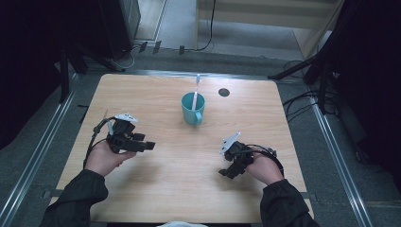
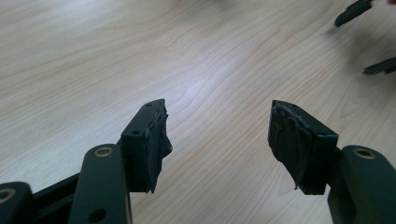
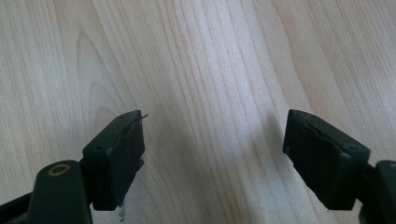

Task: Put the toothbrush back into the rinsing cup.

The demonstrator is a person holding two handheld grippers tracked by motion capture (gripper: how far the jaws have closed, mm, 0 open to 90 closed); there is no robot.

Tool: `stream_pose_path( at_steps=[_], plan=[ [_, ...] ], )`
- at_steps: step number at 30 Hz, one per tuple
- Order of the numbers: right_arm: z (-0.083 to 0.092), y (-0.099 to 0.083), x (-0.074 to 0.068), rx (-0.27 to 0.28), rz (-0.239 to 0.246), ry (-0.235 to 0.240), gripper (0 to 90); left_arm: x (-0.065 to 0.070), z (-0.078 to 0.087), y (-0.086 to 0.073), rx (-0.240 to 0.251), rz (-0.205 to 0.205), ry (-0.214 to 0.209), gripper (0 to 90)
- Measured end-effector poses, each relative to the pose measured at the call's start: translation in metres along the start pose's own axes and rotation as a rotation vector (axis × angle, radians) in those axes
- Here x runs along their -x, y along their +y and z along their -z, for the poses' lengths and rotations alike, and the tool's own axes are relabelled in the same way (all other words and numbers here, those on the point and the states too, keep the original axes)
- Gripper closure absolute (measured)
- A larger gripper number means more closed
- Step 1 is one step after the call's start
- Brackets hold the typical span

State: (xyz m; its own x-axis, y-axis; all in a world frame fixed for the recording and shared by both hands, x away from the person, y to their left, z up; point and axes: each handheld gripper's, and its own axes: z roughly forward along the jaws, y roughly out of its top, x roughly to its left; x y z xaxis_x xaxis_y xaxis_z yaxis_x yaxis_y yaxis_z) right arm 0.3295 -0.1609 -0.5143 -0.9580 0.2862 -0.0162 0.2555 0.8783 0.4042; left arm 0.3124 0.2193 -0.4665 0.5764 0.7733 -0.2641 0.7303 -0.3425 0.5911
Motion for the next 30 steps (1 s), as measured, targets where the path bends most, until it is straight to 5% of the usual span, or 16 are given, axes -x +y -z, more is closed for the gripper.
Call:
stream_pose_path(
  at_steps=[13, 25, 30],
  plan=[
    [-0.002, 0.004, 0.0, -0.001, 0.014, 0.001, 20.2, -0.019, -0.004, -0.017, -0.053, 0.044, 0.033, 36.8],
    [-0.001, 0.003, 0.001, 0.003, 0.013, -0.006, 19.9, -0.024, -0.008, -0.022, -0.093, 0.05, 0.049, 35.9],
    [-0.002, 0.003, 0.001, 0.005, 0.014, -0.003, 19.8, -0.023, -0.014, -0.023, -0.116, 0.023, 0.055, 33.9]
  ],
)
